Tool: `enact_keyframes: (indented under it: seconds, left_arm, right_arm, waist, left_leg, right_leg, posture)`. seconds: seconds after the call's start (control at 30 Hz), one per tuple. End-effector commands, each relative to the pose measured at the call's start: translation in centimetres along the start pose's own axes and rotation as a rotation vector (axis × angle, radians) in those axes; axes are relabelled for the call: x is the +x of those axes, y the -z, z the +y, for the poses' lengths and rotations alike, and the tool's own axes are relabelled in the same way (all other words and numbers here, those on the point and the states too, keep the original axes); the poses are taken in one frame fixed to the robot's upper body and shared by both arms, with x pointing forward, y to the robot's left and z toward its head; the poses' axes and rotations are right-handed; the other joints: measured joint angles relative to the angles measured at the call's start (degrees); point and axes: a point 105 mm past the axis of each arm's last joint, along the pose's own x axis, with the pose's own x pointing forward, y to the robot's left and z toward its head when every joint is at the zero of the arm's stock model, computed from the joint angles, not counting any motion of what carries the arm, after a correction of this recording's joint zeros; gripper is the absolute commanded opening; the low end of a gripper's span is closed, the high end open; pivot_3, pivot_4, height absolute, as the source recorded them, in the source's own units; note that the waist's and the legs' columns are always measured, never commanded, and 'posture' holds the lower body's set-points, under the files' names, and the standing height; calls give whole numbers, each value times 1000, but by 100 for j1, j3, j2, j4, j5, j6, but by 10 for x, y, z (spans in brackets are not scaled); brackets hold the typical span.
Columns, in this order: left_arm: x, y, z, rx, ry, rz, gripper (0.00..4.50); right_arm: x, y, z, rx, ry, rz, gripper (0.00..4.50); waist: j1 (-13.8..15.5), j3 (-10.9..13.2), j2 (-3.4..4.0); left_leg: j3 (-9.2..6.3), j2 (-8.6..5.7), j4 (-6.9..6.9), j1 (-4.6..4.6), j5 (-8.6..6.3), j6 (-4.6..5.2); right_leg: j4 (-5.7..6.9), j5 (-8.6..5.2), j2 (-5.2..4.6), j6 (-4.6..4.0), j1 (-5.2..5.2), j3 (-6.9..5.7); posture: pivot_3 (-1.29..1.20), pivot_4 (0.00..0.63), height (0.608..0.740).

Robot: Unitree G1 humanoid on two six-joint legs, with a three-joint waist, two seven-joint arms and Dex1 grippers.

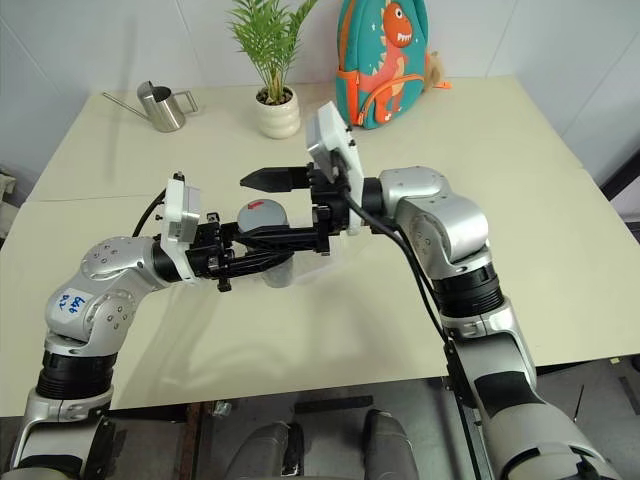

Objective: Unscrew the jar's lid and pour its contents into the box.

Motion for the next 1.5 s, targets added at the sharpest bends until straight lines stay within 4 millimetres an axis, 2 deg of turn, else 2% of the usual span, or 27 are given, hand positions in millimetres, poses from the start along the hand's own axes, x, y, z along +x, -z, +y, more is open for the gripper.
enact_keyframes:
  seconds: [0.03, 0.33, 0.83, 1.3, 1.5]
  left_arm:
    - [4, -12, -6, 49, 35, -26, 1963]
    - [3, -12, -6, 50, 30, -26, 1963]
    - [2, -12, -6, 56, 21, -28, 1963]
    - [0, -11, -7, 54, 28, -23, 1963]
    - [1, -12, -6, 56, 28, -26, 1963]
  right_arm:
    - [4, -4, -1, -46, 2, -6, 4487]
    - [3, 1, -9, -49, 17, 8, 4487]
    - [-21, 2, -18, -47, 57, 30, 4487]
    - [-17, -9, -4, -43, -22, -17, 4487]
    - [-9, -6, -2, -33, -38, -12, 4487]
  waist:
    - [1, 0, 0]
    - [-8, 0, 0]
    - [-7, 0, 0]
    - [-6, 0, 0]
    - [-6, 0, 0]
  left_leg:
    - [0, 0, 0, 0, 0, 0]
    - [1, 0, 1, 0, -1, 1]
    - [1, 0, 1, 0, -1, 1]
    - [1, 0, 2, 0, -1, 1]
    - [1, 1, 2, 0, -1, 1]
  right_leg:
    - [0, 0, 0, 0, 0, 0]
    - [0, 0, 0, 0, 0, 0]
    - [0, 0, 0, 0, 0, 0]
    - [0, 0, 0, 0, 0, 0]
    - [0, 0, 0, 0, 0, 0]
  posture:
    - [0, 150, 740]
    - [0, 150, 740]
    - [0, 150, 740]
    - [0, 150, 740]
    - [0, 150, 740]
